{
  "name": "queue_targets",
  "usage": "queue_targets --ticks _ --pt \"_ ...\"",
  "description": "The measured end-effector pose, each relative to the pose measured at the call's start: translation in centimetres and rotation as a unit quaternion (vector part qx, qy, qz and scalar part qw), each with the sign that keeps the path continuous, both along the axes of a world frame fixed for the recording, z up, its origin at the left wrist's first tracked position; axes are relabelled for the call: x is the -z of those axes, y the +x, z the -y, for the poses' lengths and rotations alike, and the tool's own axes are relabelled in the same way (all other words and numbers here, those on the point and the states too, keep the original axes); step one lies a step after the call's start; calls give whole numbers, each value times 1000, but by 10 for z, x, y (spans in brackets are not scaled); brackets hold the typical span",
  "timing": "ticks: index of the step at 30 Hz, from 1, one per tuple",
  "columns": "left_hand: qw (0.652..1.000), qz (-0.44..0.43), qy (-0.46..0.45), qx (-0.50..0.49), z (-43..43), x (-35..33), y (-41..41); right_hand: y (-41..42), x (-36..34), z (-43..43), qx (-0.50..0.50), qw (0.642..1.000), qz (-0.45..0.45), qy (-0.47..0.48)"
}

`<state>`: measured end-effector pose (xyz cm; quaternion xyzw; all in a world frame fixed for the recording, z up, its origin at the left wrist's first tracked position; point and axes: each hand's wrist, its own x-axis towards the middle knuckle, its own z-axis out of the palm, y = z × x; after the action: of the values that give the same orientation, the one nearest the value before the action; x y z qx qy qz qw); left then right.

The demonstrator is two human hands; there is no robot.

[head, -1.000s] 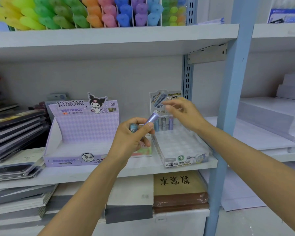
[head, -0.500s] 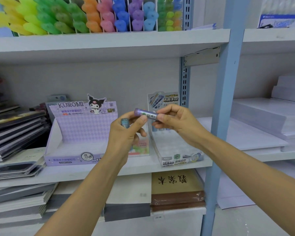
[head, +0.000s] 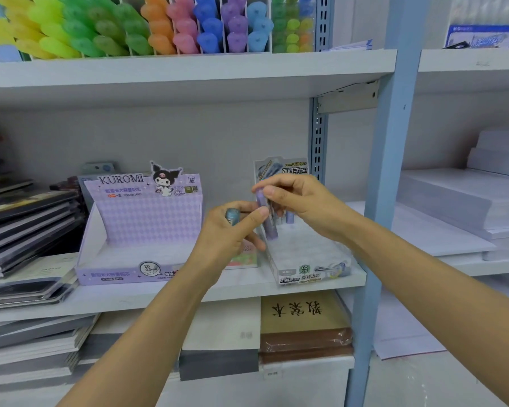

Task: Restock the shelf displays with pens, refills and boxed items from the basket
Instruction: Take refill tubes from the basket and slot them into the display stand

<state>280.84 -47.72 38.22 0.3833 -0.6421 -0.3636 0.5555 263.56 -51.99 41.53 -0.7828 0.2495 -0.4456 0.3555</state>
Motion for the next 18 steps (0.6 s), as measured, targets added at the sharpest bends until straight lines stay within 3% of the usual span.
queue_targets --ticks 5,11,15,18 --pt "1000 6 -7 -2 1 1 -1 -1 8 3 -31 995 74 57" --pt "998 0 13 -61 5 3 -2 0 9 8 29 990 129 43" --pt "985 -90 132 -64 11 3 7 -11 4 22 102 989 103 20" --pt "980 -122 145 -56 13 2 10 -12 4 39 183 982 36 -9"
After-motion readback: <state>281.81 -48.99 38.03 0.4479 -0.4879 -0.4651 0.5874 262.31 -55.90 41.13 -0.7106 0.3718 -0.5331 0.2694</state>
